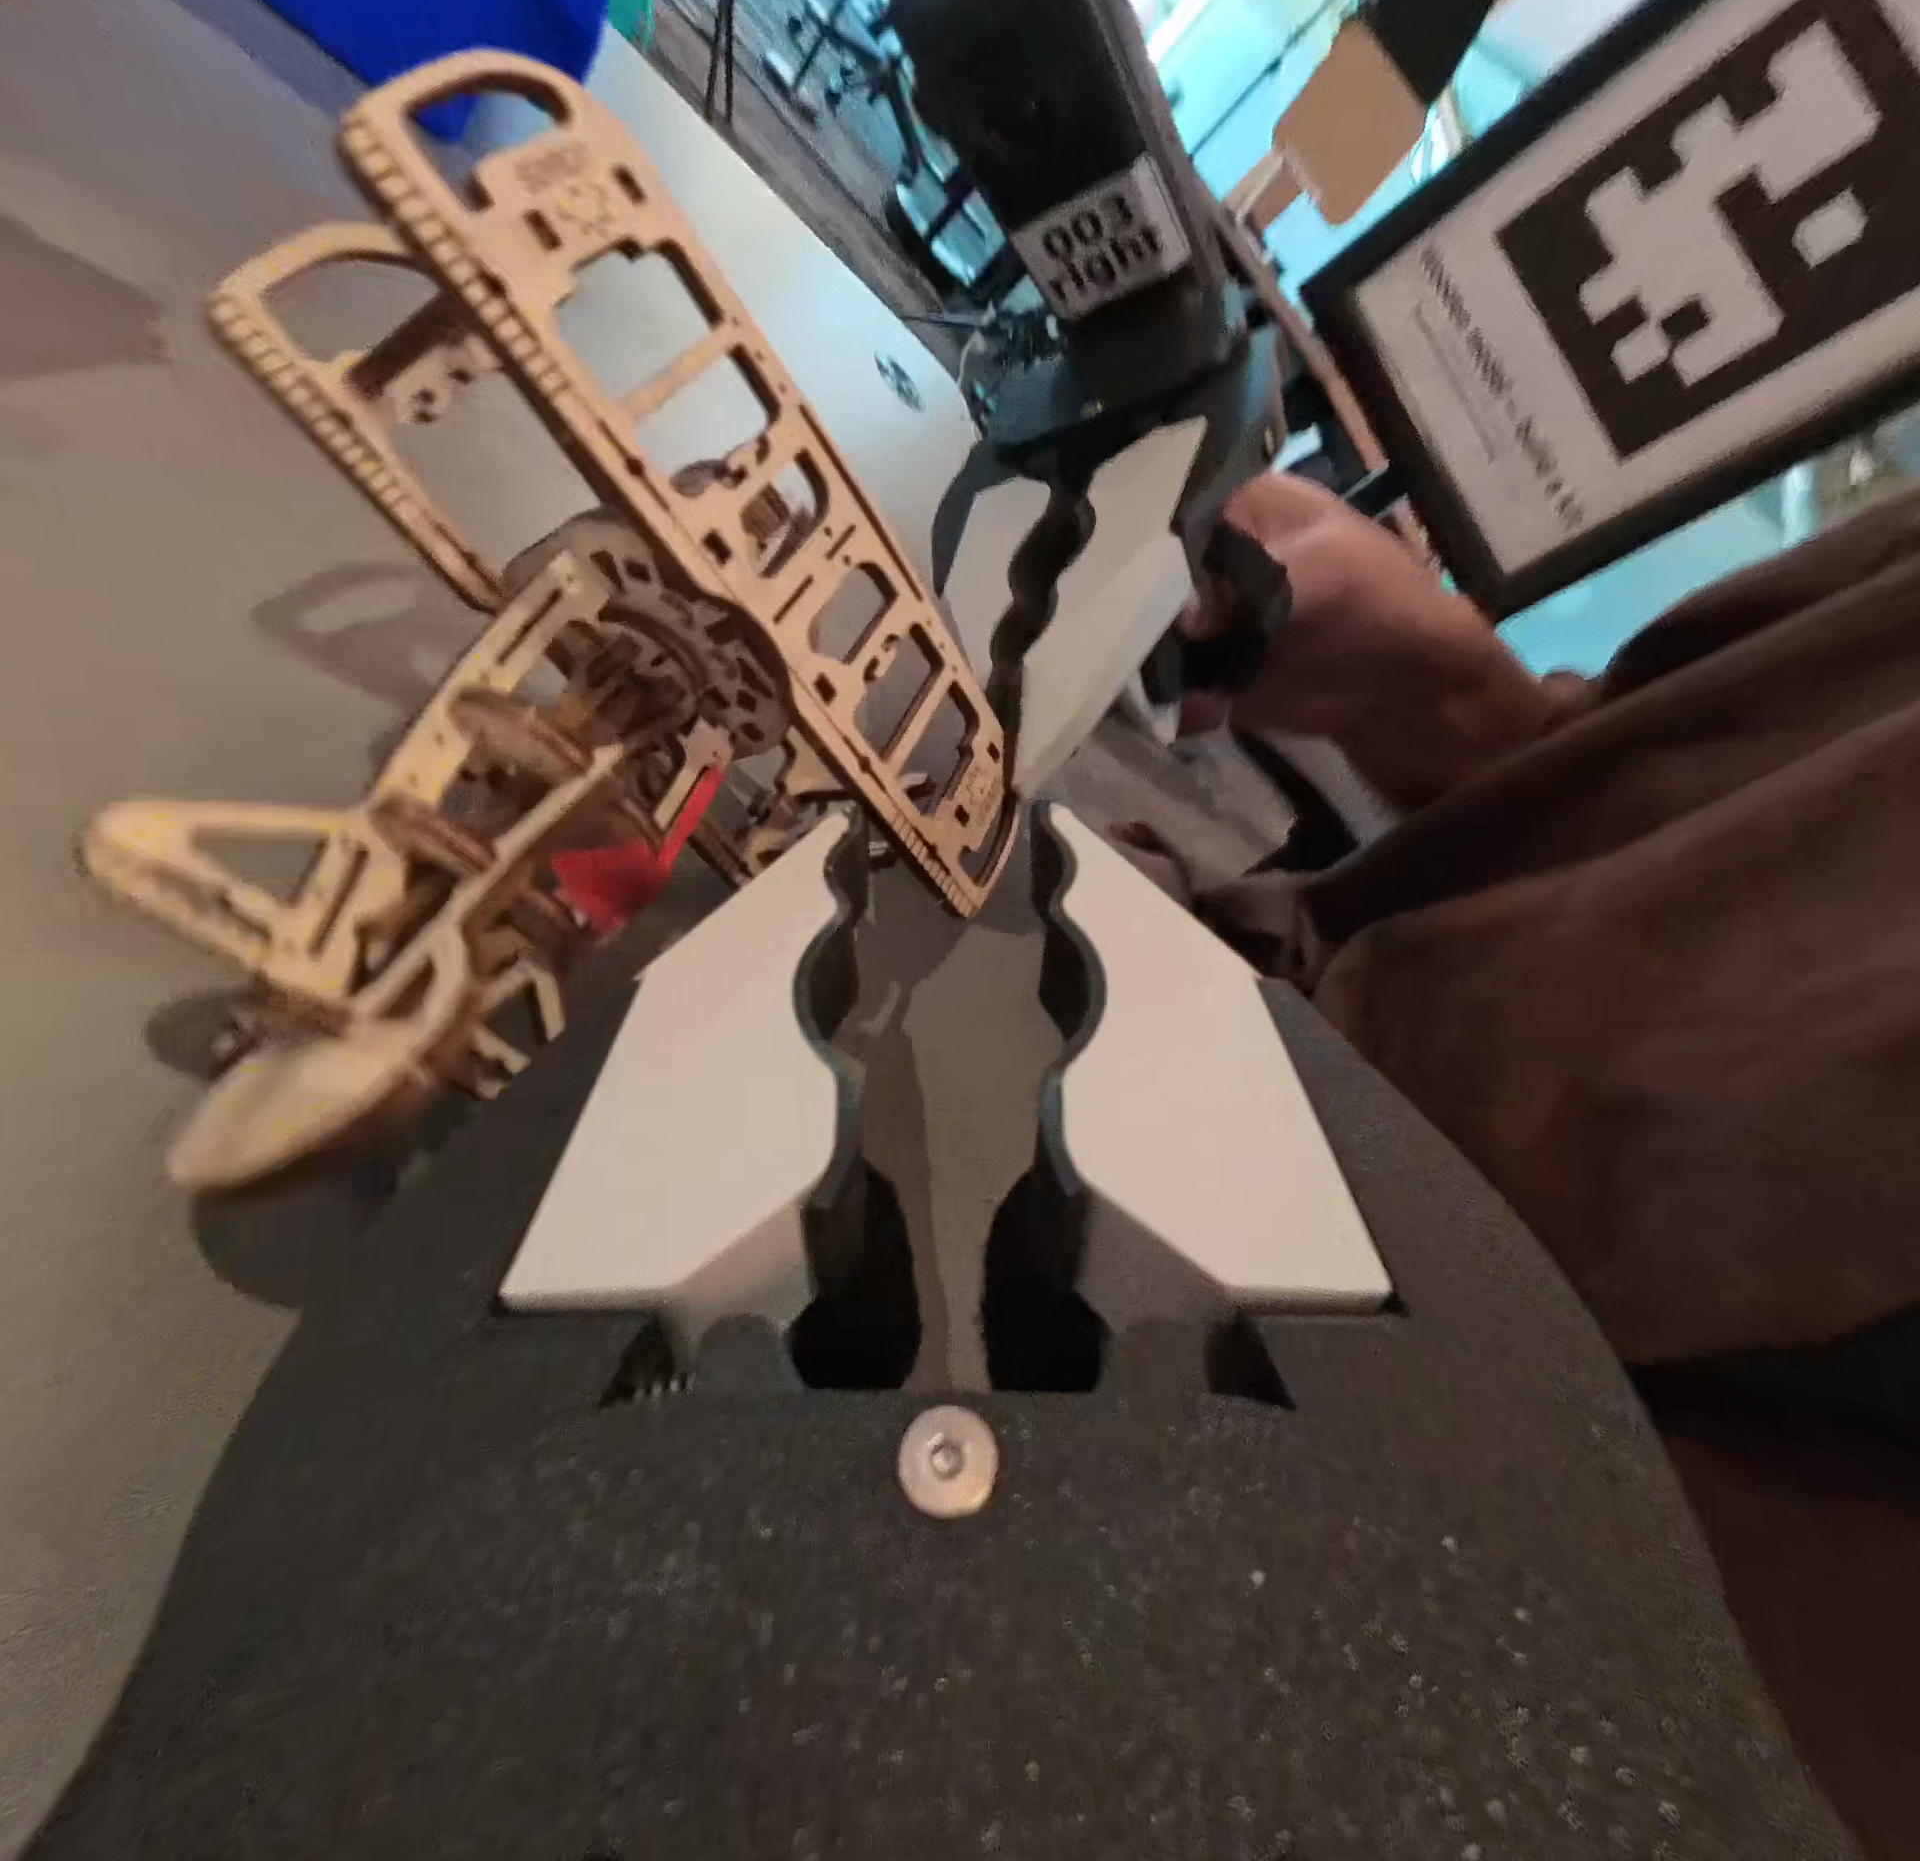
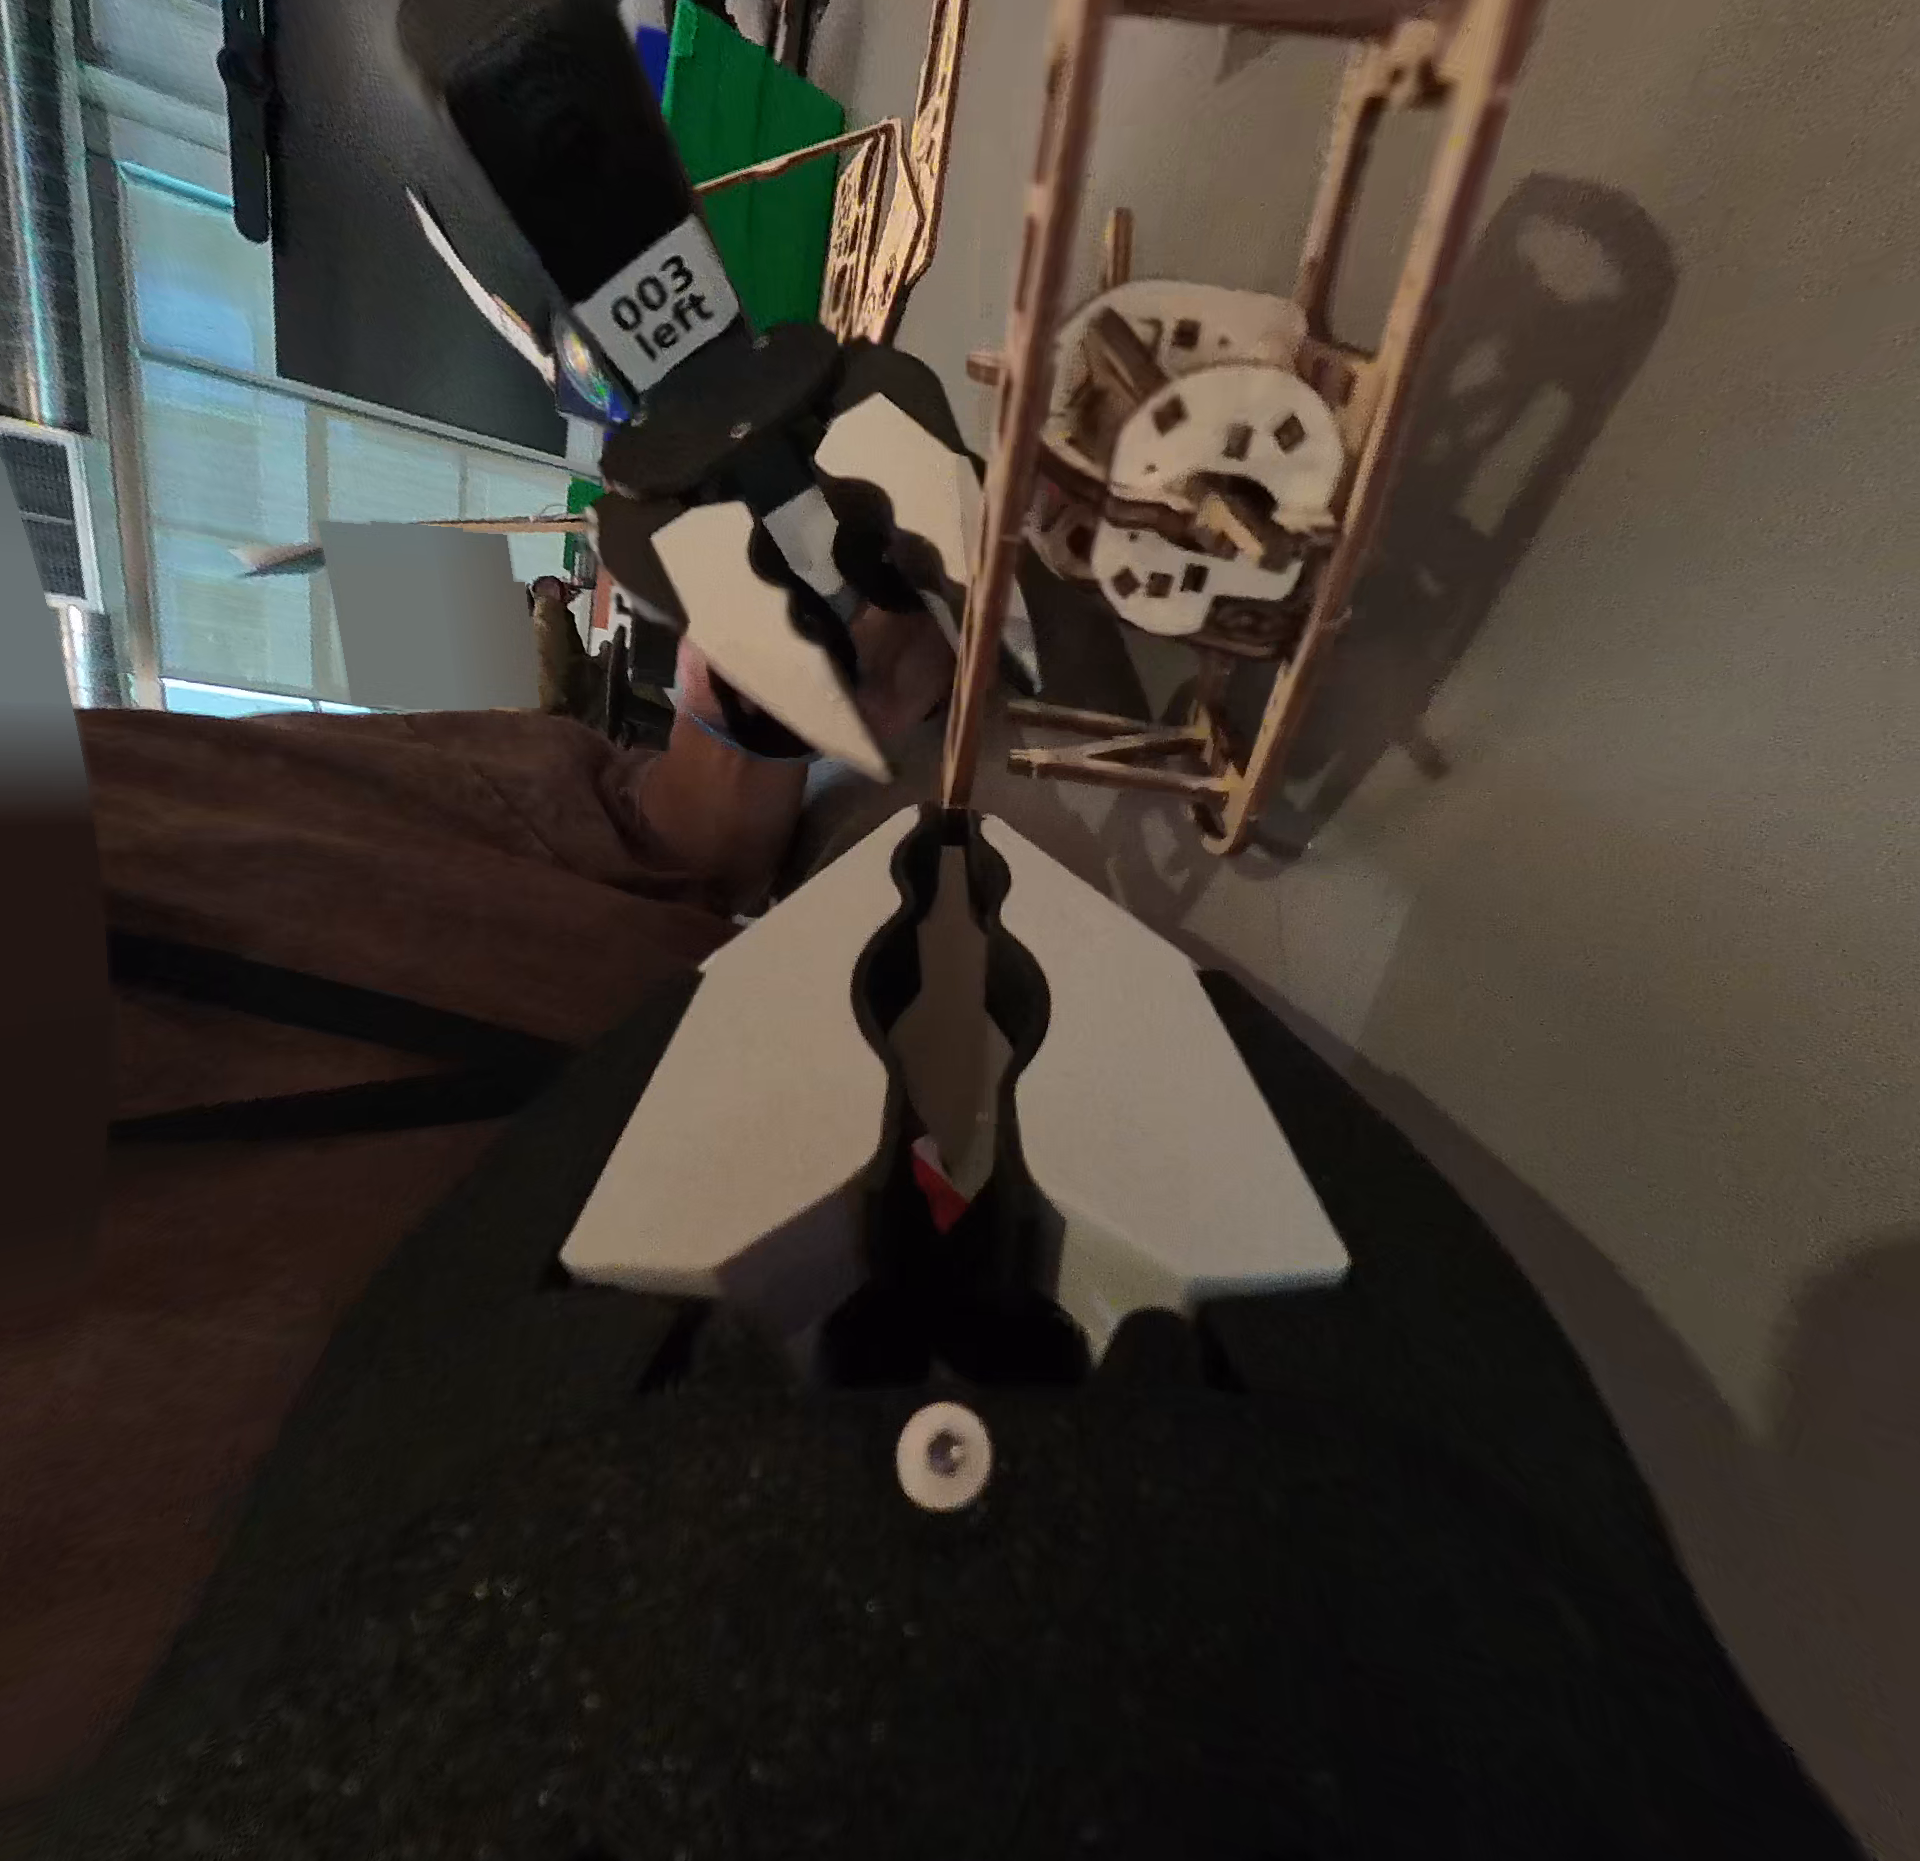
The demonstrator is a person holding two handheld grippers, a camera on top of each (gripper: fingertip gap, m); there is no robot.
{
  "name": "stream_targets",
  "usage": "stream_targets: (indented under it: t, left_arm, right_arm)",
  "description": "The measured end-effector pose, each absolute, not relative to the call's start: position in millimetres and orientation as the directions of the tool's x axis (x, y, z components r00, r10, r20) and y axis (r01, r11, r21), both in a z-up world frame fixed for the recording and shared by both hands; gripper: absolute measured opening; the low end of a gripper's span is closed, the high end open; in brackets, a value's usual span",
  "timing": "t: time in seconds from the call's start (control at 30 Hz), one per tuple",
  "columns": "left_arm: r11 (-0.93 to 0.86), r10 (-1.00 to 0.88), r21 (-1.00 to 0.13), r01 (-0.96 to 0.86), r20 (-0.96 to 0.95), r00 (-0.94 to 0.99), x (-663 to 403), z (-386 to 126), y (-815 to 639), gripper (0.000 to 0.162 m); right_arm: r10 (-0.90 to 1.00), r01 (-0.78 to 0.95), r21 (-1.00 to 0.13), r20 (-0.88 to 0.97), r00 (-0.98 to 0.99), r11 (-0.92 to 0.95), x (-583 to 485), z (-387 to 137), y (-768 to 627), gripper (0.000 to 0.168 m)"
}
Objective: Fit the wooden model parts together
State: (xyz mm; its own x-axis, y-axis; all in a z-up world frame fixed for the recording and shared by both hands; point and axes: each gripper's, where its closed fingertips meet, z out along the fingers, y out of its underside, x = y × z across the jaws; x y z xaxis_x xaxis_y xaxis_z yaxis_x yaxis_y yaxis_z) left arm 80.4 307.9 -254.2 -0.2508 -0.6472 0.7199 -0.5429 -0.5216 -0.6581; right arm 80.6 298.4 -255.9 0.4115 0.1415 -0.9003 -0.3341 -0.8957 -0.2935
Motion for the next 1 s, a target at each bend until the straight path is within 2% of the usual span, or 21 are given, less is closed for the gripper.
stream_targets:
  t: [0.07,0.13,0.2,0.27,0.33,0.37,0.47,0.6,0.7,0.8,0.9,1.0]
  left_arm:
    - [-0.557,-0.627,-0.612,-0.561,0.753,-0.199,81,-259,312,0.013]
    - [-0.599,-0.577,-0.574,-0.559,0.793,-0.196,81,-255,313,0.011]
    - [-0.629,-0.519,-0.513,-0.584,0.837,-0.177,80,-256,311,0.005]
    - [-0.659,-0.457,-0.462,-0.594,0.873,-0.172,79,-253,311,0.003]
    - [-0.673,-0.419,-0.428,-0.603,0.893,-0.166,78,-253,311,0.002]
    - [-0.683,-0.397,-0.416,-0.6,0.901,-0.173,78,-250,311,0.002]
    - [-0.701,-0.376,-0.428,-0.57,0.902,-0.213,75,-240,309,0.001]
    - [-0.718,-0.375,-0.468,-0.515,0.883,-0.281,65,-218,304,0.002]
    - [-0.737,-0.36,-0.472,-0.483,0.88,-0.31,58,-204,300,0.001]
    - [-0.722,-0.393,-0.508,-0.469,0.86,-0.327,55,-196,290,0.002]
    - [-0.725,-0.397,-0.512,-0.46,0.857,-0.329,55,-190,282,0.001]
    - [-0.75,-0.389,-0.495,-0.438,0.866,-0.313,53,-186,281,0.001]
  right_arm:
    - [0.193,-0.311,-0.347,-0.88,0.435,-0.884,80,-256,299,0.004]
    - [0.278,-0.253,-0.433,-0.834,0.477,-0.865,79,-257,297,0.01]
    - [0.415,-0.118,-0.551,-0.737,0.533,-0.826,78,-261,290,0.026]
    - [0.542,0.061,-0.667,-0.544,0.64,-0.742,89,-277,285,0.041]
    - [0.582,0.199,-0.684,-0.389,0.714,-0.702,101,-297,285,0.052]
    - [0.588,0.227,-0.676,-0.367,0.721,-0.701,101,-302,285,0.051]
    - [0.561,0.104,-0.672,-0.511,0.652,-0.733,86,-290,289,0.039]
    - [0.516,-0.181,-0.667,-0.695,0.501,-0.723,89,-256,298,0.04]
    - [0.508,-0.308,-0.641,-0.755,0.414,-0.703,96,-242,302,0.039]
    - [0.504,-0.317,-0.611,-0.785,0.36,-0.726,87,-239,299,0.038]
    - [0.519,-0.317,-0.594,-0.803,0.294,-0.74,73,-231,295,0.023]
    - [0.48,-0.341,-0.534,-0.845,0.235,-0.774,70,-227,292,0.019]
